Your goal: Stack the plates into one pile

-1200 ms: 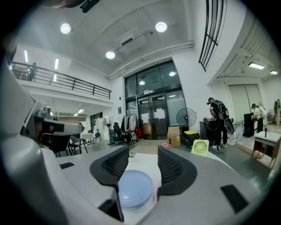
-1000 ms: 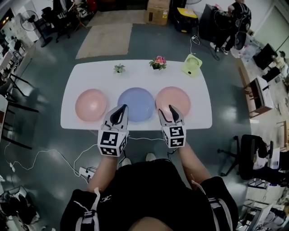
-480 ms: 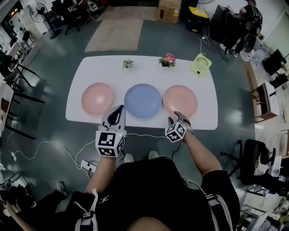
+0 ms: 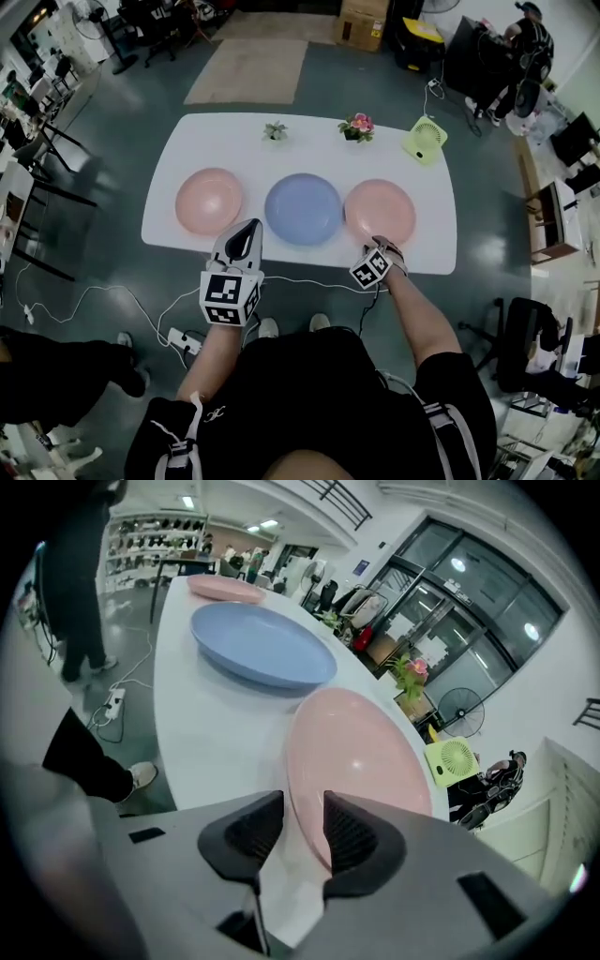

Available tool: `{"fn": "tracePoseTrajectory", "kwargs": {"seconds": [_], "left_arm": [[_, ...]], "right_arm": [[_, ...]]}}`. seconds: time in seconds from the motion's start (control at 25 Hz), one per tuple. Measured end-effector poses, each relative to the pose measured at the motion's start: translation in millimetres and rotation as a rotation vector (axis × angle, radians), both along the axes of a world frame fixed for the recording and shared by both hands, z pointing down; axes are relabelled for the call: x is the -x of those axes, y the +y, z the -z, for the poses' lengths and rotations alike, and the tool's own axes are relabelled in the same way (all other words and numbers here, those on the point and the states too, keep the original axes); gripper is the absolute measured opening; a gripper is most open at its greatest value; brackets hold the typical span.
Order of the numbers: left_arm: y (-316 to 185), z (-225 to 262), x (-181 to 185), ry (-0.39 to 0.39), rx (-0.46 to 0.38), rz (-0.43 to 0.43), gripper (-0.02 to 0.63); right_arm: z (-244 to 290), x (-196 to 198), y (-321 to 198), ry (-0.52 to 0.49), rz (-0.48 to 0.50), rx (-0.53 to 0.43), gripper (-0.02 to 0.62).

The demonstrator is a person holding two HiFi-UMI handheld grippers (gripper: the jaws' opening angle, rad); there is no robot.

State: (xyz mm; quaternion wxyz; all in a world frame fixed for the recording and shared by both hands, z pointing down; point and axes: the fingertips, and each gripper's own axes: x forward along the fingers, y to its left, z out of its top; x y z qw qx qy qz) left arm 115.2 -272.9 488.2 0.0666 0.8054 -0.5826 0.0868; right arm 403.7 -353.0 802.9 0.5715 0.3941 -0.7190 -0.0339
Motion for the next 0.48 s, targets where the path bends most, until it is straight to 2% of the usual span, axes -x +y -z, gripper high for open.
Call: {"fn": "tracePoseTrajectory", "kwargs": {"seconds": [0.12,0.24,0.36,0.48], "left_arm": [[2,-1,1,0.001,0.001,-0.004,0.012],[4,0,3,0.002,-0.006,-0.006,0.012],[4,3,5,0.006,-0.010,-0.009,0.012],[3,2,5,0.014,-0.009,-0.017,0.012]], "right_arm": [[-2,1,3,0.053,0.043,0.018,0.088],[2,6,6,0.092,0.108,0.005,0.054],[12,17,8,0.082,0.144,-0.014,0.034],[21,24,8,0.060,0.133,-0.026,0.034]]}}
